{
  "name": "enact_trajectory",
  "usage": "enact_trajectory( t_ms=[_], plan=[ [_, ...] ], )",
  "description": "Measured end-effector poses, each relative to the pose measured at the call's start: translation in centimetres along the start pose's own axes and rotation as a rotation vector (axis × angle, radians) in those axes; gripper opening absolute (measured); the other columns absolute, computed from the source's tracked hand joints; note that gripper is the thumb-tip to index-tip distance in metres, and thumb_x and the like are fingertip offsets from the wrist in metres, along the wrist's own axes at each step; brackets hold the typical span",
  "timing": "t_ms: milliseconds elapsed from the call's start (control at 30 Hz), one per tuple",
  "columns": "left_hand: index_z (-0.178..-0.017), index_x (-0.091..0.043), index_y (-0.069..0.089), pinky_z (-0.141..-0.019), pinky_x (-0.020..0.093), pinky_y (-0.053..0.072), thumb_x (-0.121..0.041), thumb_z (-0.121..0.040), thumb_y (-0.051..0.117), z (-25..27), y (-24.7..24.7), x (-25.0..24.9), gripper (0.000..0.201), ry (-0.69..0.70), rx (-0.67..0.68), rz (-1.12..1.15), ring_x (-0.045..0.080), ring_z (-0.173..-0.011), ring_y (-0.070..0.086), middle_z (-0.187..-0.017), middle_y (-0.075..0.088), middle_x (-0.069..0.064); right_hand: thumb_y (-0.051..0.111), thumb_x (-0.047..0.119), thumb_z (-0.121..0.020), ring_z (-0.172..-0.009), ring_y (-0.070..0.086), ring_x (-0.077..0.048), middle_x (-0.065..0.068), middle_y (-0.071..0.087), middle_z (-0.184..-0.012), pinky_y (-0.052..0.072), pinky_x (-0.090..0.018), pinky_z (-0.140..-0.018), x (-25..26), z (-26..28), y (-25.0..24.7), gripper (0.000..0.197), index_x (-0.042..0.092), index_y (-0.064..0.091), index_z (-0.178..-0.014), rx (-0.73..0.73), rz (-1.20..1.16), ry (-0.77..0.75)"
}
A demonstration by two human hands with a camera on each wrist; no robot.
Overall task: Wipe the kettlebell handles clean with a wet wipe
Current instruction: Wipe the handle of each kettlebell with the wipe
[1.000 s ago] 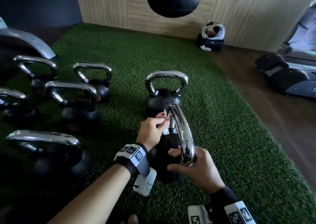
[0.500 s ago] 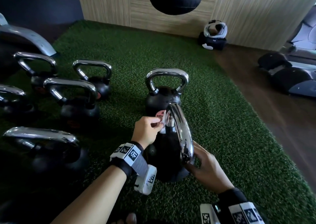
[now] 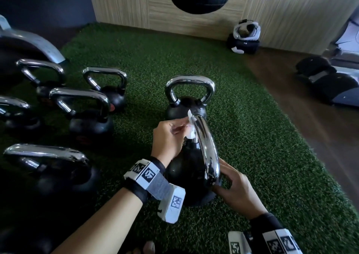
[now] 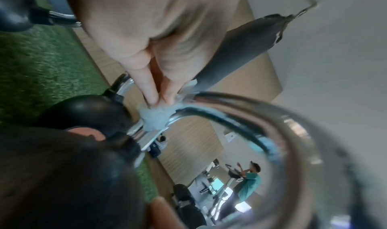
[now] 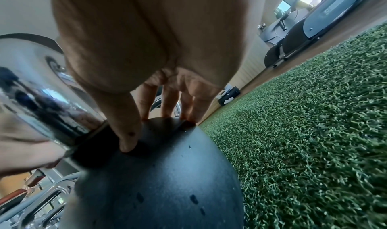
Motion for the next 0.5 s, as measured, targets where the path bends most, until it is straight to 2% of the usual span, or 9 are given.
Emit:
enact_trajectory(
  t_ms=[100, 233, 333, 400, 500],
  plan=[
    [-0.118, -0.020, 0.077, -0.095, 0.021, 0.056, -0.017, -0.091, 0.077, 0.7, -0.2, -1.3, 0.027, 0.066, 0.013, 0.075, 0.000, -0.103, 0.072, -0.111, 0.078, -0.007, 0.090, 0.025, -0.078, -0.142, 0.040, 0.010, 0.023, 0.044, -0.156, 0.033, -0.015, -0.118, -0.1, 0.0, -0.1, 0.072, 0.034, 0.060, -0.143, -0.007, -0.002, -0.002],
    [-0.113, -0.025, 0.077, -0.102, 0.036, 0.057, -0.021, -0.090, 0.077, 0.7, -0.4, -1.2, 0.023, -0.008, 0.059, 0.137, 0.003, -0.105, 0.073, -0.110, 0.078, -0.008, 0.090, 0.026, -0.076, -0.141, 0.040, 0.011, 0.025, 0.045, -0.154, 0.033, -0.014, -0.118, -0.3, 0.0, -0.2, 0.072, 0.035, 0.061, -0.142, -0.018, 0.005, 0.002],
    [-0.115, -0.019, 0.078, -0.100, 0.035, 0.057, -0.025, -0.088, 0.079, 2.4, -0.7, -2.1, 0.027, 0.107, 0.045, 0.058, 0.003, -0.107, 0.072, -0.112, 0.078, -0.008, 0.091, 0.022, -0.076, -0.142, 0.041, 0.009, 0.026, 0.046, -0.154, 0.034, -0.017, -0.118, -0.5, 0.0, -0.2, 0.072, 0.035, 0.061, -0.141, -0.024, -0.011, -0.005],
    [-0.112, -0.022, 0.078, -0.103, 0.032, 0.055, -0.023, -0.088, 0.080, 3.8, -1.0, -2.5, 0.024, 0.182, 0.065, 0.021, 0.003, -0.113, 0.070, -0.112, 0.077, -0.011, 0.091, 0.018, -0.075, -0.141, 0.042, 0.010, 0.028, 0.046, -0.152, 0.034, -0.015, -0.118, -0.6, 0.0, -0.1, 0.073, 0.035, 0.062, -0.140, -0.032, -0.017, -0.006],
    [-0.109, -0.020, 0.080, -0.103, 0.037, 0.055, -0.025, -0.085, 0.082, 3.6, -1.2, -3.0, 0.024, 0.158, 0.106, 0.052, 0.004, -0.113, 0.070, -0.109, 0.078, -0.011, 0.091, 0.023, -0.076, -0.142, 0.040, 0.011, 0.029, 0.044, -0.154, 0.033, -0.013, -0.117, -0.7, 0.0, 0.0, 0.073, 0.037, 0.061, -0.141, -0.013, -0.017, 0.012]
  ],
)
Point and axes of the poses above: each hand's wrist, its own z-axis away from the middle knuckle, its own y-axis out of the palm, x = y × z, the point moved 5 cm from there along -z, towards the middle knuckle
